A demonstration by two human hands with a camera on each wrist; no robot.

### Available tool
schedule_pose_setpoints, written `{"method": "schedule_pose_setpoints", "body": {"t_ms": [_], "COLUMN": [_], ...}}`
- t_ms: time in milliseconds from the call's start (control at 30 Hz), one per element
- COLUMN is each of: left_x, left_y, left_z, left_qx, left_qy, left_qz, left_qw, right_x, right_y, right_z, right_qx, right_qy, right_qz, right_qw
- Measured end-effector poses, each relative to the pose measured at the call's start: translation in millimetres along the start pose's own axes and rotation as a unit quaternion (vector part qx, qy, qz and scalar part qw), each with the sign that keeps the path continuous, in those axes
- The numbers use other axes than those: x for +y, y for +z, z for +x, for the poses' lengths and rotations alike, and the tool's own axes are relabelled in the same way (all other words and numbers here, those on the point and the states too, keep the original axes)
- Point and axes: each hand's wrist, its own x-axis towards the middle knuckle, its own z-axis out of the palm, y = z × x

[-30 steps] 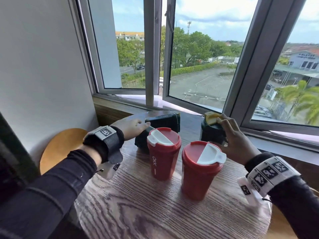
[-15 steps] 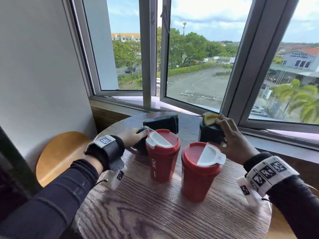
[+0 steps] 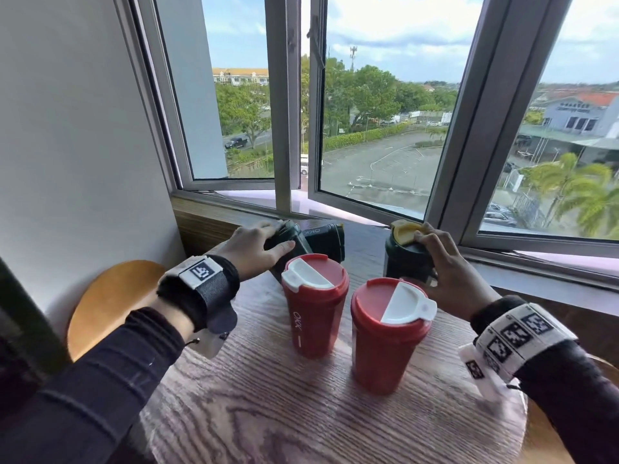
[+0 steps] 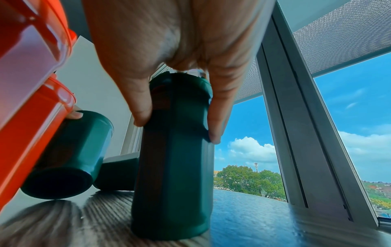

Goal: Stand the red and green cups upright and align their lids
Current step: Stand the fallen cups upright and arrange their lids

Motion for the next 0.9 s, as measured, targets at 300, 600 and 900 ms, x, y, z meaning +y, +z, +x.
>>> {"method": "schedule_pose_setpoints", "body": {"t_ms": [300, 600, 900], "left_x": [4, 3, 9], "left_y": [-9, -17, -42], "left_z": [-13, -23, -14], "left_qx": [0.003, 0.0, -0.042], "left_qy": [0.09, 0.15, 0.103], "left_qz": [0.14, 0.101, -0.005], "left_qw": [0.986, 0.984, 0.994], "right_x": [-1, -1, 0], "right_y": [0, 1, 1], "right_z": [0, 0, 0], "right_qx": [0.003, 0.001, -0.004], "right_qy": [-0.003, 0.001, 0.012], "right_qz": [0.003, -0.002, 0.003], "right_qw": [1.0, 1.0, 1.0]}}
